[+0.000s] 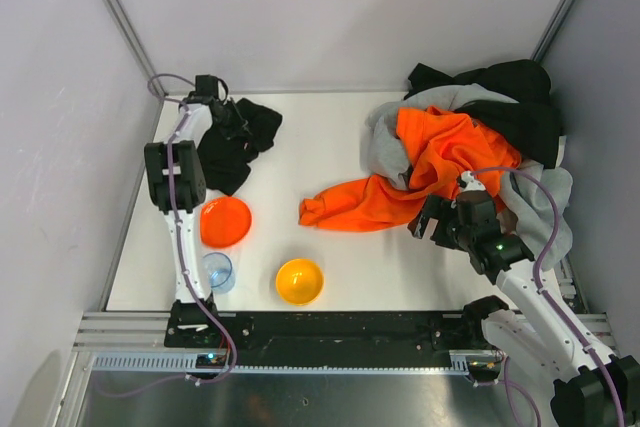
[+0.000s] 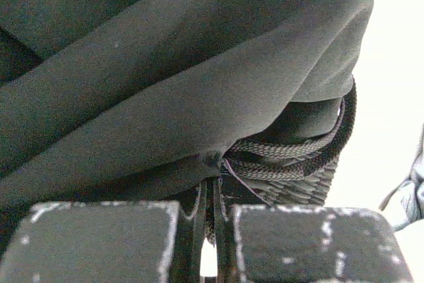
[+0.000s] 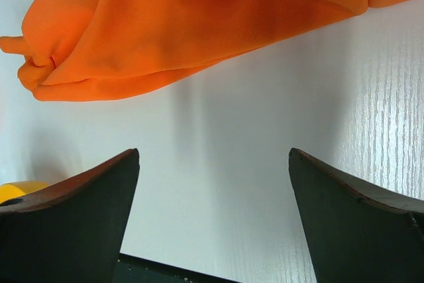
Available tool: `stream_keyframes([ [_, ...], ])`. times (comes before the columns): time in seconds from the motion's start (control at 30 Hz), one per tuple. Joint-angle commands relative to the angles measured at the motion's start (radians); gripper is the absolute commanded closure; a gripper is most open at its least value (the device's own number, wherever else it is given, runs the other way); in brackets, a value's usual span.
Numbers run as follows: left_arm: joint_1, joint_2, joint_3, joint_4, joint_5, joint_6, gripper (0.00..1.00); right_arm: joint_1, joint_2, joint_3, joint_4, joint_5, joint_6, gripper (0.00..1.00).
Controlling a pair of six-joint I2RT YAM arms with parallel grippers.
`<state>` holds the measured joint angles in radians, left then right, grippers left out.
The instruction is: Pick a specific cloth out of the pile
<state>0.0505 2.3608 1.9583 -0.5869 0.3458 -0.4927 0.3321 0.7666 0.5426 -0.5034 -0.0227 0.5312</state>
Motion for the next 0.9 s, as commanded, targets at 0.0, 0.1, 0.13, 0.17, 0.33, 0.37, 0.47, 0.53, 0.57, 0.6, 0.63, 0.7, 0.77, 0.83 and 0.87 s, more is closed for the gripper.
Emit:
stream_keyframes([
  [0.0, -0.016, 0.105, 0.219, -0.127, -0.025, 0.034, 0.99, 0.005, -0.010, -0.006, 0.019, 0.017, 0.012, 0.01],
  [0.1, -0.026, 0.119, 0.278, -0.150, -0.013, 0.029, 0.97, 0.007, -0.013, -0.012, 0.032, 0.006, 0.020, 0.01],
  [0.13, -0.031, 0.117, 0.284, -0.151, -0.013, 0.028, 0.97, 0.008, -0.013, -0.013, 0.034, 0.004, 0.020, 0.01],
  [0.17, -0.034, 0.114, 0.288, -0.152, -0.010, 0.031, 0.96, 0.008, -0.014, -0.012, 0.035, 0.003, 0.021, 0.01],
  [0.33, -0.041, 0.074, 0.272, -0.153, 0.016, 0.059, 0.79, 0.010, -0.026, -0.013, 0.026, 0.005, 0.023, 0.01],
  [0.37, -0.056, 0.062, 0.262, -0.153, 0.019, 0.065, 0.70, 0.010, -0.030, -0.013, 0.025, 0.006, 0.024, 0.01],
  [0.47, -0.069, 0.009, 0.214, -0.152, 0.025, 0.077, 0.38, 0.010, -0.040, -0.013, 0.020, 0.006, 0.027, 0.01],
  [0.53, -0.070, -0.034, 0.176, -0.151, 0.019, 0.083, 0.23, 0.010, -0.048, -0.013, 0.018, 0.000, 0.030, 0.01],
  [0.57, -0.070, -0.059, 0.154, -0.151, 0.017, 0.087, 0.17, 0.009, -0.052, -0.013, 0.018, -0.004, 0.031, 0.01],
  [0.6, -0.071, -0.085, 0.131, -0.152, 0.015, 0.090, 0.11, 0.010, -0.055, -0.012, 0.017, -0.008, 0.033, 0.01],
  [0.63, -0.072, -0.113, 0.107, -0.151, 0.013, 0.094, 0.06, 0.010, -0.057, -0.012, 0.016, -0.011, 0.035, 0.01],
  [0.7, -0.072, -0.170, 0.055, -0.148, 0.011, 0.098, 0.02, 0.011, -0.058, -0.013, 0.015, -0.018, 0.037, 0.01],
  [0.77, -0.071, -0.231, 0.001, -0.144, 0.010, 0.097, 0.01, 0.011, -0.059, -0.012, 0.017, -0.024, 0.038, 0.01],
  [0.83, -0.072, -0.298, -0.062, -0.132, 0.020, 0.091, 0.01, 0.011, -0.062, -0.012, 0.021, -0.032, 0.036, 0.01],
  [0.87, -0.072, -0.326, -0.092, -0.123, 0.025, 0.088, 0.00, 0.011, -0.064, -0.012, 0.022, -0.036, 0.036, 0.01],
])
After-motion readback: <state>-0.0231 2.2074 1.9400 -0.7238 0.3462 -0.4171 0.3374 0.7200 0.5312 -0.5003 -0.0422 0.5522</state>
